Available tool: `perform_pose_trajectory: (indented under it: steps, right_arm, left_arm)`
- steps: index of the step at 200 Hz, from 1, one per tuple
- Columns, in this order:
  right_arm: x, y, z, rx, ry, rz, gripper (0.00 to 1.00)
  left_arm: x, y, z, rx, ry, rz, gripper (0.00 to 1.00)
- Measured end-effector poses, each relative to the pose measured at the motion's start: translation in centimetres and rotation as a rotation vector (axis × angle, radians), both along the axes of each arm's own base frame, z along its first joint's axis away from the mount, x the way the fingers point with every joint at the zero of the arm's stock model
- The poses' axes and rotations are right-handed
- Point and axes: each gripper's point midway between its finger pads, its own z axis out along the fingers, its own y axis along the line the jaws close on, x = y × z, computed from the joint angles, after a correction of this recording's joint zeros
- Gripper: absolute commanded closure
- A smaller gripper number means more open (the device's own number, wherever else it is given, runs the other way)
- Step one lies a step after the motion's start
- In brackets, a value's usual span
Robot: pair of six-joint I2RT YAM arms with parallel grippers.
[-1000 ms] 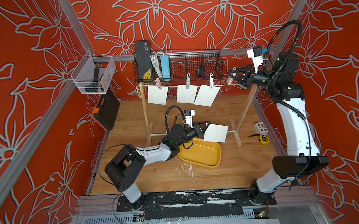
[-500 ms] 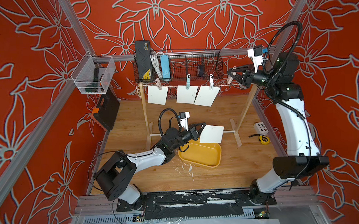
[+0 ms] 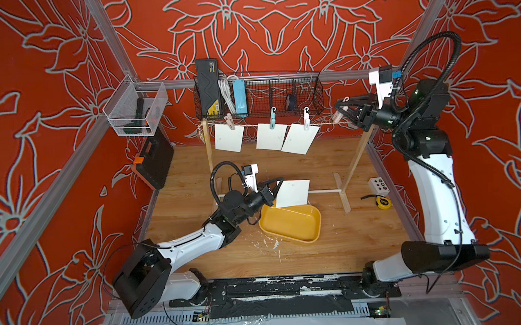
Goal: Remove the postcards from the strings
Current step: Place the clamp in the storage box, then place the postcard at the center of the board.
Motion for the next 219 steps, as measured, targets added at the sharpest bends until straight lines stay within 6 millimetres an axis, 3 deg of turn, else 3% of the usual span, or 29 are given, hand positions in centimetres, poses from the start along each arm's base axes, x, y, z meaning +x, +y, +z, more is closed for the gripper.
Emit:
perform_pose_trajectory:
  steps: [39, 77, 116, 136, 163, 193, 219]
  right_arm:
    - [-1.6, 0.5, -1.6, 0.004, 0.033, 0.016, 0.77]
    - [-3.0, 1.1, -3.5, 0.003, 0.070, 0.031, 0.76]
    - [-4.2, 1.9, -5.7, -0.004, 0.109, 0.041, 0.76]
    - [-4.7, 2.2, -7.3, -0.010, 0.141, 0.042, 0.76]
    - [-5.2, 2.7, -9.9, -0.019, 0.196, 0.045, 0.76]
    - [-6.3, 3.8, -12.9, -0.035, 0.256, 0.069, 0.76]
    - [-7.3, 4.8, -15.5, -0.046, 0.301, 0.099, 0.76]
  left_arm:
    - [-0.9, 3.7, 0.2, 0.015, -0.007, 0.092, 1.00]
    - [-1.8, 8.7, 0.0, 0.013, -0.006, 0.224, 1.00]
    - [-2.3, 13.5, -1.3, 0.027, 0.026, 0.388, 1.00]
    - [-2.1, 15.6, -3.0, 0.051, 0.066, 0.467, 1.00]
    - [-2.1, 18.0, -7.3, 0.088, 0.152, 0.552, 1.00]
    - [-2.6, 19.5, -12.0, 0.121, 0.249, 0.605, 1.00]
    - [-2.9, 20.3, -14.9, 0.125, 0.323, 0.639, 1.00]
